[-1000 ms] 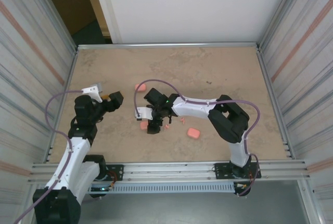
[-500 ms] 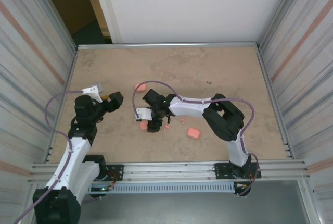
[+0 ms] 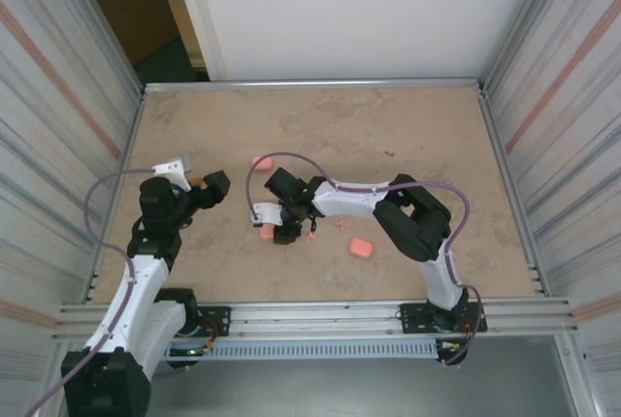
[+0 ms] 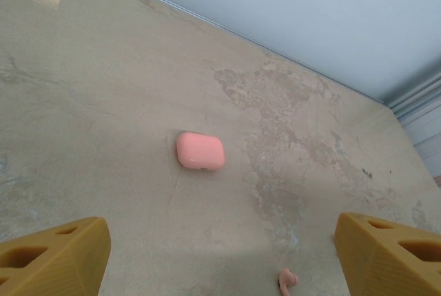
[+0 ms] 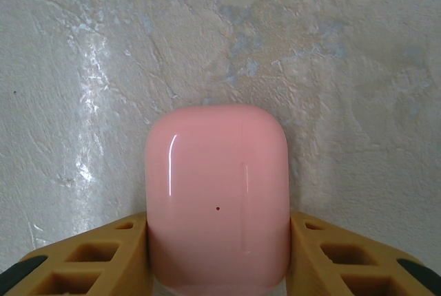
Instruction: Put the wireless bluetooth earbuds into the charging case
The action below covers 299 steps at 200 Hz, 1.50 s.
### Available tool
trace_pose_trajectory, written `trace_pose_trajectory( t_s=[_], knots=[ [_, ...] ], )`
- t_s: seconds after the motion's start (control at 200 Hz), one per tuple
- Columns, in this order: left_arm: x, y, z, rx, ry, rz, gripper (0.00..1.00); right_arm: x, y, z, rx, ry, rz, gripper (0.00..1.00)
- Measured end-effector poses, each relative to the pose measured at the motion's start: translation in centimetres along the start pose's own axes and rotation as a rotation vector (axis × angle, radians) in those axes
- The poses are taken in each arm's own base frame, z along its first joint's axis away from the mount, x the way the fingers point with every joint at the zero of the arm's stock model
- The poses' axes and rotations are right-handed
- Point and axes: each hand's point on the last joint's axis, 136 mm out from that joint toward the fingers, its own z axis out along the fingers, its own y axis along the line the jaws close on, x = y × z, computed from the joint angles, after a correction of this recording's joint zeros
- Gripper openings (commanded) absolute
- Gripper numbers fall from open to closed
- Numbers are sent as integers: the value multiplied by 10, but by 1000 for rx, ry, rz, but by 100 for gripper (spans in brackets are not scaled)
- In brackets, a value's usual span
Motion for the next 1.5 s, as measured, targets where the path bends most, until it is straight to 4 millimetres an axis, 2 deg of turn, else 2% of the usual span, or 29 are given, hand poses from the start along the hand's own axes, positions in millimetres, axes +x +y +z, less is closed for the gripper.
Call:
trace_pose_trajectory(
  t_s=[0.215,0.451,0.626,0.772,0.867,1.037,1.223,1.498],
  knots=[
    [6,-1,3,17,30,-13,85,7,-1,-14,30,-29,17,38],
    [15,-17,10,120,98,-42,84,2,-27,-72,158,-149,60,37],
    [7,-50,15,286,150,-42,83,7,-48,-117,282,-227,95,37],
    [5,-92,15,442,209,-3,83,20,-60,-145,370,-259,127,37],
    [10,-121,14,540,257,33,83,25,-64,-164,429,-282,133,37],
    [20,-163,10,672,322,110,82,22,-62,-197,522,-341,116,37],
    [27,-187,11,746,368,157,81,18,-60,-223,595,-388,104,37],
    [44,-206,16,805,437,179,80,18,-58,-239,637,-405,98,37]
  ],
)
